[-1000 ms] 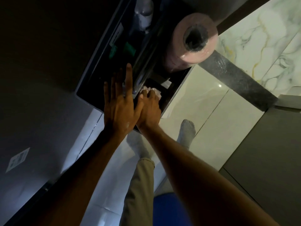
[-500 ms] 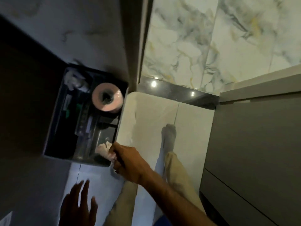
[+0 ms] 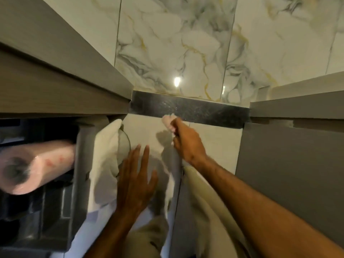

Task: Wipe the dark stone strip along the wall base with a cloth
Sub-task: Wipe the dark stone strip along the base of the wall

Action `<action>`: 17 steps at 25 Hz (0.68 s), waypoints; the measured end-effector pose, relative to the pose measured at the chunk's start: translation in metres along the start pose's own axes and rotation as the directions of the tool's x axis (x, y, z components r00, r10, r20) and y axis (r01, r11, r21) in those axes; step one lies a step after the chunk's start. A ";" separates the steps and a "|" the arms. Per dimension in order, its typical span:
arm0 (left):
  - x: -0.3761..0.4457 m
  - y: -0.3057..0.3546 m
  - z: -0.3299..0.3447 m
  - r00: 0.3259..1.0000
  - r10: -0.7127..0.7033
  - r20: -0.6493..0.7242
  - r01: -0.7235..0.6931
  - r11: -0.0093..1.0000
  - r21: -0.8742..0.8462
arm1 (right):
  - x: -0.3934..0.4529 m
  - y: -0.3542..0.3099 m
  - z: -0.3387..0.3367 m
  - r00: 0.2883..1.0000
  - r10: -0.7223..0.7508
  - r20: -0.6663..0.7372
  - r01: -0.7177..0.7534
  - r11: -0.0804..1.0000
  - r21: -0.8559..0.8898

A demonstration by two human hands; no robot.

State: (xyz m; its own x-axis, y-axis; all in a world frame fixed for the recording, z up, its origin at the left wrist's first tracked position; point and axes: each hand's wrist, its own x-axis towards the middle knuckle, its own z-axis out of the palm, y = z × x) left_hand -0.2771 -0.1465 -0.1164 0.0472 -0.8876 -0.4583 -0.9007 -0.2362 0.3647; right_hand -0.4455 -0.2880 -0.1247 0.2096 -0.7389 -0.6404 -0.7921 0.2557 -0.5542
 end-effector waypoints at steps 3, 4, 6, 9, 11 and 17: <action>0.114 -0.007 0.055 0.998 0.036 0.054 -0.039 0.998 0.054 | 0.071 0.056 0.016 0.999 -0.013 -0.042 0.010 0.998 -0.064; 0.147 -0.015 0.082 0.996 0.070 0.062 -0.074 0.995 0.069 | 0.097 0.077 0.026 0.997 -0.074 -0.036 0.069 0.990 -0.126; 0.192 -0.046 0.139 0.991 0.059 0.121 -0.071 0.993 0.096 | 0.148 0.112 0.048 0.982 -0.190 0.010 0.187 0.953 -0.239; 0.209 -0.098 0.208 0.994 0.100 0.051 -0.109 0.967 0.230 | 0.197 0.155 0.079 0.955 -0.273 0.116 0.297 0.867 -0.400; 0.192 -0.123 0.246 0.996 0.094 0.001 -0.091 0.963 0.255 | 0.217 0.181 0.097 0.915 -0.364 0.175 0.399 0.754 -0.521; 0.180 -0.164 0.314 0.980 0.160 -0.118 -0.106 0.922 0.372 | 0.261 0.207 0.144 0.856 -0.514 -0.052 0.375 0.686 -0.623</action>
State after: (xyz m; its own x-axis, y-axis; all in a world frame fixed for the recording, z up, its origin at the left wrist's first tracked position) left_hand -0.2568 -0.1432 -0.5136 -0.0472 -0.9542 -0.2954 -0.9962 0.0234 0.0835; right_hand -0.4720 -0.3380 -0.4832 0.5570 -0.7964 -0.2354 -0.8225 -0.4899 -0.2888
